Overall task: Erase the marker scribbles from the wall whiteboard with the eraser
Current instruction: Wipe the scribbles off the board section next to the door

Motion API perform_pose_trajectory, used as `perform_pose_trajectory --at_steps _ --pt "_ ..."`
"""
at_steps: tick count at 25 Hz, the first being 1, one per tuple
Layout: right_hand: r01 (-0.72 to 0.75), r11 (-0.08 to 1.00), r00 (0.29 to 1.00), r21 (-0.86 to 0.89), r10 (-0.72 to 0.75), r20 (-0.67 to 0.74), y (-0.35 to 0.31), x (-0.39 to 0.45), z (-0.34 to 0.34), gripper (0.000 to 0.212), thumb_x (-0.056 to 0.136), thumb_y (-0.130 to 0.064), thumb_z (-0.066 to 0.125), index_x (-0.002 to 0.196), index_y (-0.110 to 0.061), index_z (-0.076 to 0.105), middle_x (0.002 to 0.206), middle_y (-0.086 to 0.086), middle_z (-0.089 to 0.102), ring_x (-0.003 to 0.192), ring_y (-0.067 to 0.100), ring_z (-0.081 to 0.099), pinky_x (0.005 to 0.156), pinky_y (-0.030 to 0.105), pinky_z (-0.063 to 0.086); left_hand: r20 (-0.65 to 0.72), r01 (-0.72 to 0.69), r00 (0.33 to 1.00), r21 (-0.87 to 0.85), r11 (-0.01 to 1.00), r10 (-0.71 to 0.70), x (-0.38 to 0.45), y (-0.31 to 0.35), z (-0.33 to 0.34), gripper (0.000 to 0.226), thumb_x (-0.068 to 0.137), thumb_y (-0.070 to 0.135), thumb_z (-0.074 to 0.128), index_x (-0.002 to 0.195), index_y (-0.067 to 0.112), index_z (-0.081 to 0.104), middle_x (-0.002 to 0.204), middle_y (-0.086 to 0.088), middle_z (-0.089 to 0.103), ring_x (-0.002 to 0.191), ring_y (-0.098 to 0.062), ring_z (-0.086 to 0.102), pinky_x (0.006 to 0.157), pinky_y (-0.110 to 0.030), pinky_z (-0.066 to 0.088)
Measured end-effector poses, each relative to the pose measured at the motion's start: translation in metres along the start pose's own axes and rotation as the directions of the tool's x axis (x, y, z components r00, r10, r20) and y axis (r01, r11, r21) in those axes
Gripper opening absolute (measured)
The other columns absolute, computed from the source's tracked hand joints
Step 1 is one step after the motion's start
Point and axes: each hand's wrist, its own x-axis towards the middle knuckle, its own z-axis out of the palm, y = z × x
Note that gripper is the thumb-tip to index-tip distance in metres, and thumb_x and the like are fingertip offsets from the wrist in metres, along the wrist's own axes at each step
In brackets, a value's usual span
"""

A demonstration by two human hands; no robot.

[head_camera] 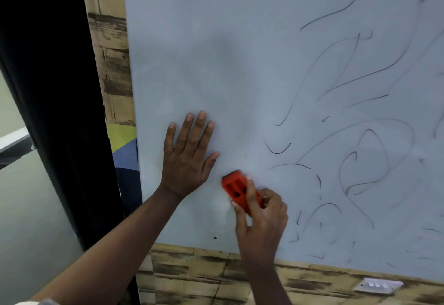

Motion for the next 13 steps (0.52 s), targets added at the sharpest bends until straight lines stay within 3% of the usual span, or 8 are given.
perform_pose_trajectory --at_steps 3,5,7,9,11,13 --pt "-0.186 0.968 0.961 0.171 0.216 -0.174 0.024 0.040 -0.028 0.073 0.086 -0.035 0.080 0.152 -0.033 0.049 0.121 -0.001 0.043 0.108 0.019 0.042 0.082 0.043 0.049 -0.003 0.007 1.000 -0.002 1.000 -0.007 -0.002 0.000 0.000 0.071 0.113 0.043 0.043 0.171 0.012 0.016 0.180 -0.007 0.005 0.166 -0.028 0.010 0.133 -0.053 0.009" --pt "-0.314 0.872 0.881 0.376 0.416 -0.228 0.041 0.053 -0.045 0.073 0.088 -0.033 0.079 0.152 -0.043 0.045 0.118 -0.002 0.041 0.107 0.014 0.049 0.085 0.038 0.054 0.000 0.011 1.000 -0.012 1.000 -0.011 -0.002 0.002 0.000 0.071 0.113 0.043 0.044 0.171 0.012 0.016 0.180 -0.007 0.006 0.166 -0.029 0.011 0.133 -0.053 0.010" --pt "-0.389 0.740 0.778 0.549 0.583 -0.234 0.050 0.053 -0.053 0.068 0.091 -0.034 0.077 0.146 -0.052 0.042 0.118 0.008 0.045 0.097 -0.009 0.053 0.081 0.016 0.053 -0.001 0.015 1.000 -0.016 1.000 -0.015 -0.003 0.002 0.000 0.071 0.113 0.042 0.044 0.171 0.013 0.016 0.180 -0.007 0.006 0.166 -0.029 0.011 0.133 -0.053 0.009" --pt "-0.448 0.675 0.722 0.587 0.660 -0.209 0.050 0.055 -0.055 0.066 0.092 -0.039 0.075 0.148 -0.050 0.042 0.124 0.016 0.048 0.093 -0.021 0.051 0.076 -0.001 0.044 -0.002 0.014 1.000 -0.009 1.000 -0.014 -0.003 0.004 0.001 0.070 0.113 0.042 0.043 0.171 0.013 0.016 0.180 -0.007 0.006 0.166 -0.029 0.011 0.133 -0.053 0.008" --pt "-0.446 0.714 0.751 0.540 0.627 -0.209 0.039 0.059 -0.052 0.067 0.090 -0.040 0.076 0.150 -0.042 0.046 0.122 0.014 0.048 0.098 -0.010 0.054 0.082 0.009 0.051 0.000 0.010 1.000 -0.001 1.000 -0.010 -0.003 0.003 0.001 0.070 0.114 0.042 0.042 0.171 0.013 0.015 0.180 -0.007 0.006 0.166 -0.029 0.011 0.133 -0.052 0.008" --pt "-0.311 0.874 0.885 0.372 0.409 -0.221 0.013 0.060 -0.040 0.068 0.087 -0.037 0.079 0.149 -0.028 0.054 0.116 0.007 0.047 0.104 0.017 0.053 0.087 0.039 0.055 -0.003 0.007 1.000 -0.003 1.000 -0.007 -0.003 0.003 0.001 0.069 0.114 0.042 0.041 0.171 0.013 0.015 0.180 -0.007 0.006 0.166 -0.029 0.011 0.133 -0.052 0.007"
